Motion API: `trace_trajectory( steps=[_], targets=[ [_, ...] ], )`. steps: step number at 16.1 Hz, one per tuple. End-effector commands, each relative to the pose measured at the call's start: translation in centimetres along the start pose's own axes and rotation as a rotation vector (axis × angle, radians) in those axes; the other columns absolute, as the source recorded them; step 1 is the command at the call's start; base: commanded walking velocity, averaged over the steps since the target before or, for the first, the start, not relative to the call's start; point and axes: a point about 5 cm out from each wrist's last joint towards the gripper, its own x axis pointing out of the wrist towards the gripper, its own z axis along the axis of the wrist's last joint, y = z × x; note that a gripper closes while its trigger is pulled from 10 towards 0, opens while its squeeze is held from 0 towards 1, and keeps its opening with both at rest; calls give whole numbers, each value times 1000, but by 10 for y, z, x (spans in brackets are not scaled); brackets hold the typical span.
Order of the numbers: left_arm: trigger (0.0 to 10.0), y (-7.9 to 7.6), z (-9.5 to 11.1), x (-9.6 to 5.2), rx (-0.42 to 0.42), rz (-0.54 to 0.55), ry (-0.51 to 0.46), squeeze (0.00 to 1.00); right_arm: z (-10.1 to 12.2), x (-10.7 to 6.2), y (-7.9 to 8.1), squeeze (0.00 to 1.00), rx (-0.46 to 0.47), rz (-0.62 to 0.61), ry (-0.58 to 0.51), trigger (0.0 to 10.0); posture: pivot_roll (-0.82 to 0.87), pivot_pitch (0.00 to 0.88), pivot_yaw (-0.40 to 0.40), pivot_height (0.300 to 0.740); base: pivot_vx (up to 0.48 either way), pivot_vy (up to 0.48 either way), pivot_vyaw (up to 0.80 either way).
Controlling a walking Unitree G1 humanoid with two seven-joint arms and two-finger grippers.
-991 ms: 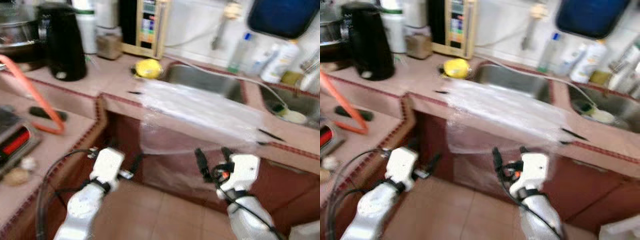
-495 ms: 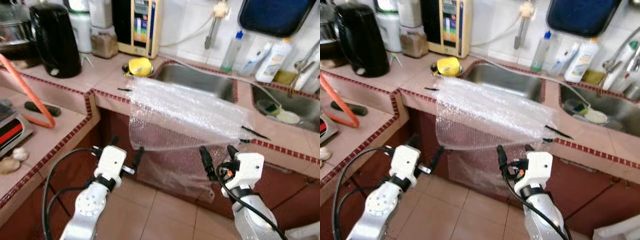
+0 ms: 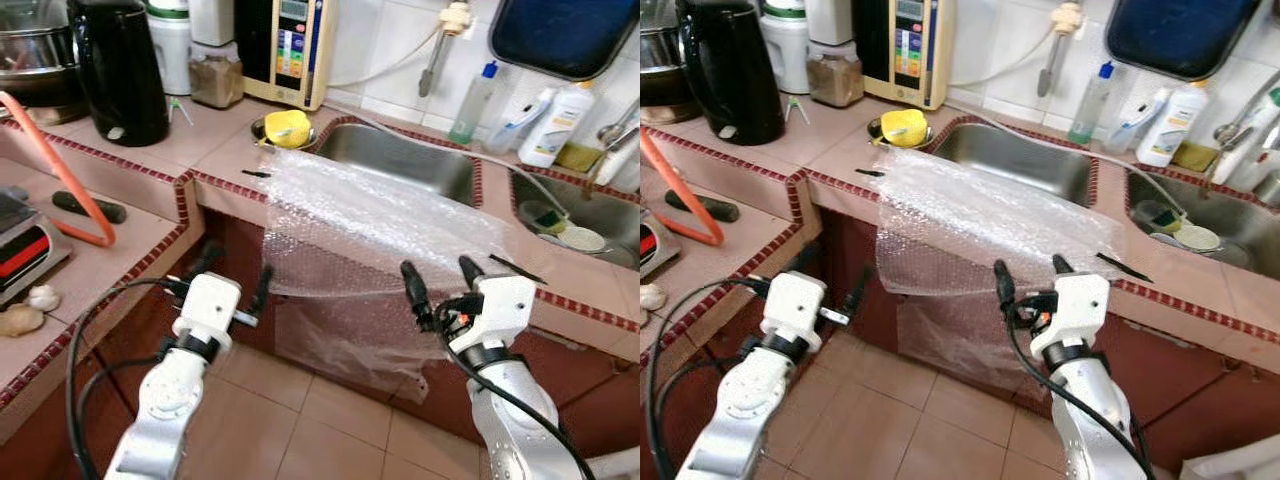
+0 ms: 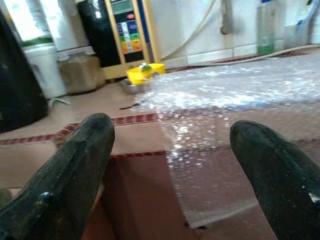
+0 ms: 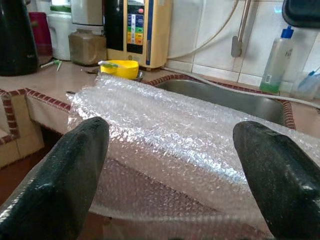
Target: Kitchen organization
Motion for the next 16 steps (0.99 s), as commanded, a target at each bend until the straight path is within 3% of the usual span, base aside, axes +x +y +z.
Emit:
trace_trajectory(
  steps=[1,5,8,13,16],
  targets=[
    [10000,-1,3,5,18,-21,-18,0,-5,-5,-5,0,-2,-37,10,10000,215,0,-51,740,0,0,0],
    [10000,11,6,13,88,-16,-35,0,-13,-25,-3,0,-20,-117,12,10000,170,0,37,740,0,0,0],
    [10000,10,4,12,84,-20,-32,0,-8,-27,-3,0,-47,-109,2,10000,164,0,13,740,0,0,0],
    [10000,-1,1,2,-5,-32,-18,0,4,-21,-6,0,-72,-44,-8,10000,173,0,-51,740,0,0,0],
    [10000,-4,1,1,-15,-33,-20,0,4,-21,-2,0,-66,-7,9,10000,175,0,-73,740,277,0,0]
  ],
)
